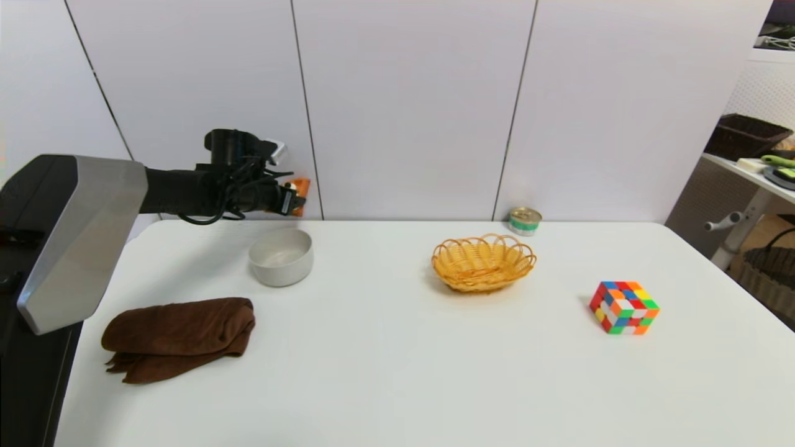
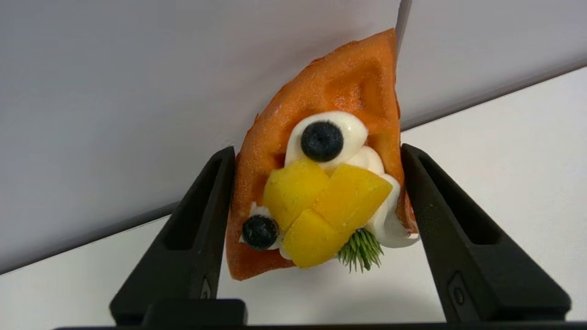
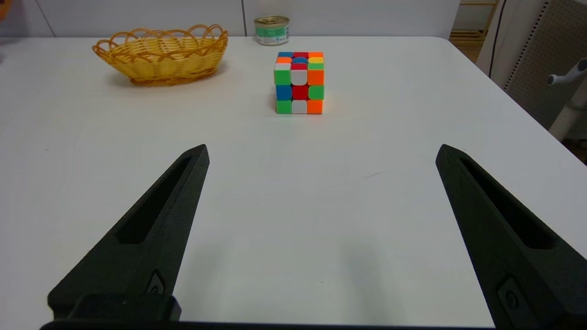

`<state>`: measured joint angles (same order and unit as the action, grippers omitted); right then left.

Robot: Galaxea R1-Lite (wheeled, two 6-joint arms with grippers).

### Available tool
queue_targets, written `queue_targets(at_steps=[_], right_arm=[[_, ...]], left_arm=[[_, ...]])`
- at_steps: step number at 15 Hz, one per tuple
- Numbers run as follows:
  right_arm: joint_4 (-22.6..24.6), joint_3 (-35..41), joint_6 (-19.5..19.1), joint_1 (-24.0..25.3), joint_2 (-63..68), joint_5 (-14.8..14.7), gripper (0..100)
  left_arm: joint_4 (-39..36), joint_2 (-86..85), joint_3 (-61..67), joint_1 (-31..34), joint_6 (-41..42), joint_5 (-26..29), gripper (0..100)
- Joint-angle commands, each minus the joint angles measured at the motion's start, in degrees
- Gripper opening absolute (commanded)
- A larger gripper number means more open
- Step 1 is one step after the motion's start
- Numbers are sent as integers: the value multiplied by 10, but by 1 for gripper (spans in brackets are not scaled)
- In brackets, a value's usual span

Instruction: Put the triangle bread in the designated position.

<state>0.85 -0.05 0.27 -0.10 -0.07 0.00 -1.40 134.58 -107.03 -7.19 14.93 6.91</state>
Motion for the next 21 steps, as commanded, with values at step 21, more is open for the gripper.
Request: queue_targets(at_steps=[21], right_arm=[[0, 0, 0, 0, 1, 0, 100]], left_arm=[[53, -876, 670, -12, 11, -40, 100]])
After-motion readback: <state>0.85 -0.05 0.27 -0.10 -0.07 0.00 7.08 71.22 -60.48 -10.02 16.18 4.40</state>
